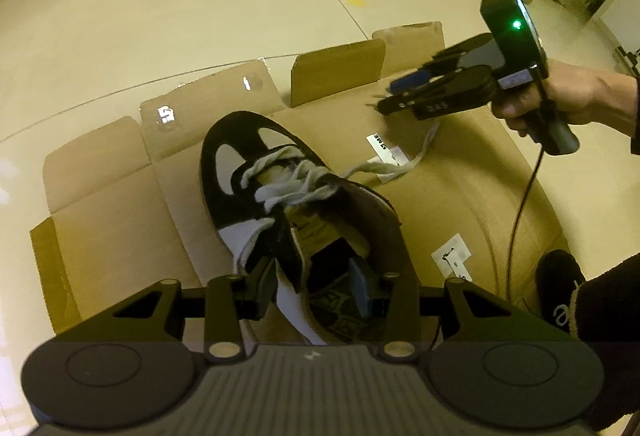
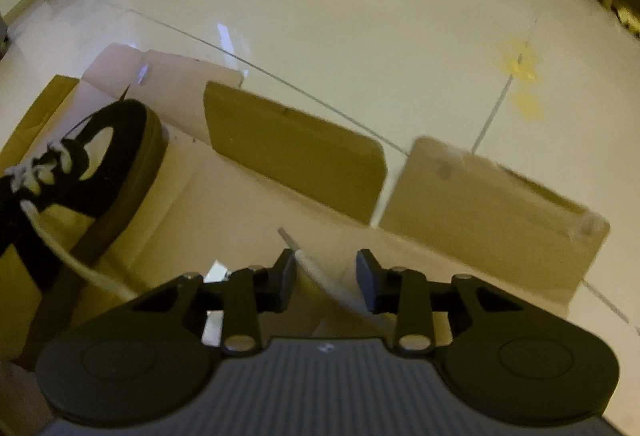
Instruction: Lace up shoes with both hands
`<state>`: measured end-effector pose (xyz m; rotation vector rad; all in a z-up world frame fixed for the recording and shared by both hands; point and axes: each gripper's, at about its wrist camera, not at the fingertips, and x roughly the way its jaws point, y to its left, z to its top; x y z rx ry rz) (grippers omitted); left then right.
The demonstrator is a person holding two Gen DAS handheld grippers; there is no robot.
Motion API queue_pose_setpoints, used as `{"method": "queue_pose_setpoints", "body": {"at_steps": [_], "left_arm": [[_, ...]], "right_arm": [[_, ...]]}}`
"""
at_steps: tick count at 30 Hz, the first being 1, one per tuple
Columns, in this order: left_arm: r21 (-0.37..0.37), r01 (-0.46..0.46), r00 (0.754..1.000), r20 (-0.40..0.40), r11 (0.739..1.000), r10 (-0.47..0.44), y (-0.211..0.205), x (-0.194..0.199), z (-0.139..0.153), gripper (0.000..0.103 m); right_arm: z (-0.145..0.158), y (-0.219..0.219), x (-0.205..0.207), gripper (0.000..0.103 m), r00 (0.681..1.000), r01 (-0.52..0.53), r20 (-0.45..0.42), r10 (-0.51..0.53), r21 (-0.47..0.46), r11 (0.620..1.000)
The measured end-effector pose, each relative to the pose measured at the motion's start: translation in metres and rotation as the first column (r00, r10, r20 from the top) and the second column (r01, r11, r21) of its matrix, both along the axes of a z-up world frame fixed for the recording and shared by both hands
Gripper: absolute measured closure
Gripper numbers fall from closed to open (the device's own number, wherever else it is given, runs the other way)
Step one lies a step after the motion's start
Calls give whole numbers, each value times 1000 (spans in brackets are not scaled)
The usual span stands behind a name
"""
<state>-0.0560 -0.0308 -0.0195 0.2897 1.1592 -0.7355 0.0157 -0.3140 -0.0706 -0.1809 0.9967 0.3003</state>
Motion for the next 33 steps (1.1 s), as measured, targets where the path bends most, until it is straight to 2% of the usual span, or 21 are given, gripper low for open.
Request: {"method": "queue_pose_setpoints", "body": {"at_steps": [3,4,5,7,8,9,11,13,14,16,19,20,21,23,24,28,30,31,33], "left_arm": [[-3,-3,1000,0,1000,3,0,0,0,61],[-3,-5,1000,1,1000,5,-1,1,1,61],[-4,-6,1000,1,1000,6,0,1,1,61],[-6,-11,1000,2,1000,11,0,1,2,61],[-7,-13,1000,1,1000,13,0,1,2,61],[-8,-15,1000,-1,1000,15,0,1,2,61],[-14,-19,1000,-4,1000,19,0,1,2,61],[-22,-23,1000,-7,999,22,0,1,3,58],[-27,-24,1000,-8,999,24,0,0,4,56],[-34,-26,1000,-6,999,26,1,0,5,55],[-39,-27,1000,-3,999,27,1,1,7,55],[-39,-27,1000,-3,999,27,1,1,7,55],[-38,-28,1000,-2,999,28,1,1,6,55],[-38,-28,1000,-2,999,28,1,1,6,55],[-38,-25,1000,-3,999,25,0,1,6,55],[-38,-15,1000,-7,999,15,-2,0,5,55],[-34,-17,1000,-9,999,16,-2,0,4,55],[-34,-17,1000,-11,999,17,-2,1,4,55],[-32,-19,1000,-13,999,18,-2,1,3,55]], "right_arm": [[0,7,1,45,998,-43,32,46,-67,997],[1,14,-1,44,994,-88,55,96,-133,987],[2,15,-1,45,993,-96,57,105,-147,985],[7,16,3,45,996,-77,25,80,-121,990],[9,10,8,45,1000,-15,-20,15,-29,999],[8,9,9,44,1000,-8,-31,7,-25,1000],[4,14,5,32,999,-40,0,41,-83,996],[3,21,-2,27,996,-65,46,72,-142,988],[2,20,-3,19,997,-62,29,66,-138,989],[1,18,-4,17,999,-49,8,50,-108,993],[4,20,-8,24,998,-64,20,66,-116,991],[8,19,-13,33,995,-88,43,94,-120,989],[13,18,-16,49,990,-125,50,131,-110,986],[15,14,-9,60,986,-168,6,169,-54,984],[14,13,-7,63,984,-179,-6,179,-40,983],[6,8,15,64,965,-260,-48,260,1,966],[5,13,17,65,950,-309,-37,309,-4,951],[4,17,16,69,938,-345,-30,344,-23,938],[4,18,17,85,928,-371,-48,370,-19,928]]}}
